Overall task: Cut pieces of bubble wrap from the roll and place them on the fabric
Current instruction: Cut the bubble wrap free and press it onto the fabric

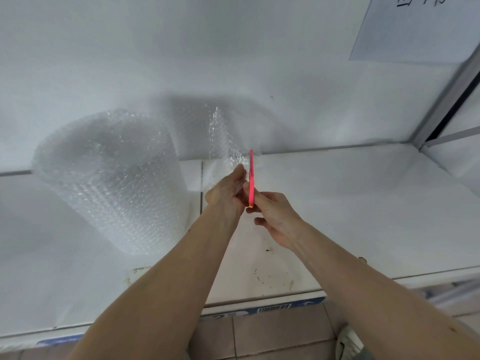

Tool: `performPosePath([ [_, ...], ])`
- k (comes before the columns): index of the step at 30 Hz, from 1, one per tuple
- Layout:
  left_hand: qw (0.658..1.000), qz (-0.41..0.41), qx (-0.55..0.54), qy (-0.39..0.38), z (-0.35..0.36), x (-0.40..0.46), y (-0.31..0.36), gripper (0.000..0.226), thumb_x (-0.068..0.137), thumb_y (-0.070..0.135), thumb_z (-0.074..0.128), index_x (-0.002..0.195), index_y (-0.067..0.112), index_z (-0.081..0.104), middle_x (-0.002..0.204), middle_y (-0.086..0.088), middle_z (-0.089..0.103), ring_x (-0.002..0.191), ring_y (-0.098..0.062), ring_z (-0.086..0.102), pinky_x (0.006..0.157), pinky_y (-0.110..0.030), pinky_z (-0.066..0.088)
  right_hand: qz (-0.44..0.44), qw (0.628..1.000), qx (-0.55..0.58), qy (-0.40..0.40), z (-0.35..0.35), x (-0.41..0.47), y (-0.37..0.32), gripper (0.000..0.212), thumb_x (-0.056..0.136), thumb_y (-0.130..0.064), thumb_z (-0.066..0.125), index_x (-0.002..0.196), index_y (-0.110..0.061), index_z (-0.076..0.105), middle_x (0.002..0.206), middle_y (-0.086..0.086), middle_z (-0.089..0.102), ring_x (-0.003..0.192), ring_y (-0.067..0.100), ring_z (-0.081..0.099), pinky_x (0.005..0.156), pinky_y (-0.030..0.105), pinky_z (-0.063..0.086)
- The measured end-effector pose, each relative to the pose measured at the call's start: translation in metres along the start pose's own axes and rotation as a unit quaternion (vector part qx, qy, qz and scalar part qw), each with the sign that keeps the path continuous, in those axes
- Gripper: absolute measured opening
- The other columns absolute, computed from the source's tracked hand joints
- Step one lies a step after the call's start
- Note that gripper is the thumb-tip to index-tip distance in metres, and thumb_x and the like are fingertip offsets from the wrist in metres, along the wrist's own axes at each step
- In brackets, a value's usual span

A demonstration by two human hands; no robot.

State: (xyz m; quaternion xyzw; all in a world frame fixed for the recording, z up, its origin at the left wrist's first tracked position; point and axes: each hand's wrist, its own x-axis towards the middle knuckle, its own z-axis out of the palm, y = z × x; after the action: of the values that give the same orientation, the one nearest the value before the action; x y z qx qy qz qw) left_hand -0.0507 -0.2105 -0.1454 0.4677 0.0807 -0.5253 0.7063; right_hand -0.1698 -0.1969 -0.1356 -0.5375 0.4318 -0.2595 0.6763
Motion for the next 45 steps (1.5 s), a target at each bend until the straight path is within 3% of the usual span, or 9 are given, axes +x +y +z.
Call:
performPosePath([
  [5,0.999,0.001,0.034,0.006,0.000,-0.005,-0.002,0.014,0.078,0.018,0.081,0.081,0.009,0.070,0.072,0.000,0.069,0.043,-0.008,0.065,0.039,-0.017,0.046,0.003,1.000,0.006,0.008,0.000,0.002,-0.001,0.046,0.084,-0.055,0.066,0.091,-0.010,0.073,0.101,0.005,0.073,0.080,0.013,0.058,0.072,0.031,0.043],
  [9,0.999,0.010,0.044,0.023,0.000,-0.005,0.001,0.023,0.074,0.018,0.084,0.090,0.007,0.071,0.072,-0.001,0.070,0.044,-0.009,0.064,0.040,-0.018,0.046,-0.003,1.000,0.009,0.007,-0.003,0.001,-0.002,0.037,0.086,-0.050,0.067,0.081,-0.013,0.070,0.085,-0.001,0.068,0.079,0.014,0.058,0.071,0.030,0.041],
  [19,0.999,-0.003,0.035,0.024,0.001,-0.011,0.001,0.017,0.076,0.010,0.081,0.087,0.006,0.069,0.069,-0.003,0.068,0.046,-0.012,0.063,0.040,-0.017,0.048,-0.005,1.000,0.015,0.019,-0.006,0.003,-0.008,0.038,0.084,-0.050,0.069,0.075,-0.014,0.068,0.081,0.000,0.065,0.077,0.015,0.056,0.070,0.031,0.041],
  [23,1.000,-0.021,0.010,-0.008,0.003,-0.004,0.004,0.023,0.074,0.016,0.079,0.091,0.009,0.065,0.077,0.004,0.066,0.064,-0.011,0.063,0.041,-0.019,0.046,-0.009,1.000,-0.005,0.024,-0.005,0.002,-0.003,0.049,0.083,-0.051,0.070,0.091,-0.003,0.074,0.082,0.003,0.065,0.075,0.014,0.056,0.069,0.031,0.041],
  [25,0.999,-0.031,-0.025,-0.037,0.006,-0.004,0.007,0.030,0.067,0.021,0.087,0.090,0.014,0.069,0.096,0.021,0.069,0.095,-0.003,0.067,0.049,-0.023,0.050,-0.009,1.000,-0.018,0.018,-0.004,0.002,-0.001,0.049,0.081,-0.054,0.071,0.088,-0.006,0.074,0.084,0.004,0.067,0.075,0.013,0.056,0.069,0.031,0.041],
  [27,0.998,-0.044,-0.014,-0.030,0.007,-0.004,0.007,0.047,0.062,0.025,0.091,0.105,0.019,0.073,0.116,0.019,0.067,0.116,-0.008,0.063,0.061,-0.030,0.054,-0.011,0.999,-0.029,0.011,-0.004,0.002,0.001,0.046,0.080,-0.057,0.070,0.081,-0.011,0.071,0.083,0.003,0.067,0.075,0.013,0.056,0.069,0.030,0.041],
  [31,0.999,-0.045,0.016,0.007,0.005,0.002,0.008,0.054,0.063,0.025,0.091,0.109,0.006,0.071,0.089,-0.001,0.068,0.092,-0.019,0.070,0.077,-0.037,0.059,-0.014,0.999,-0.036,0.013,-0.004,0.003,0.002,0.046,0.081,-0.057,0.069,0.082,-0.011,0.072,0.084,0.003,0.065,0.076,0.013,0.056,0.067,0.029,0.041],
  [37,0.998,-0.027,0.046,-0.029,0.004,0.012,0.006,0.022,0.075,0.024,0.082,0.084,0.013,0.065,0.070,0.004,0.066,0.059,-0.010,0.065,0.057,-0.027,0.052,-0.015,0.999,-0.022,0.021,-0.005,0.007,-0.001,0.056,0.082,-0.054,0.069,0.094,0.000,0.074,0.083,0.001,0.065,0.074,0.012,0.056,0.066,0.029,0.041],
  [45,0.999,-0.020,0.033,-0.029,0.003,0.008,0.007,0.025,0.079,0.019,0.079,0.098,0.012,0.065,0.075,0.003,0.067,0.065,-0.009,0.066,0.046,-0.021,0.050,-0.026,0.999,-0.025,0.014,-0.005,0.007,0.000,0.062,0.083,-0.054,0.069,0.099,0.006,0.072,0.089,0.004,0.068,0.076,0.013,0.056,0.067,0.030,0.041],
])
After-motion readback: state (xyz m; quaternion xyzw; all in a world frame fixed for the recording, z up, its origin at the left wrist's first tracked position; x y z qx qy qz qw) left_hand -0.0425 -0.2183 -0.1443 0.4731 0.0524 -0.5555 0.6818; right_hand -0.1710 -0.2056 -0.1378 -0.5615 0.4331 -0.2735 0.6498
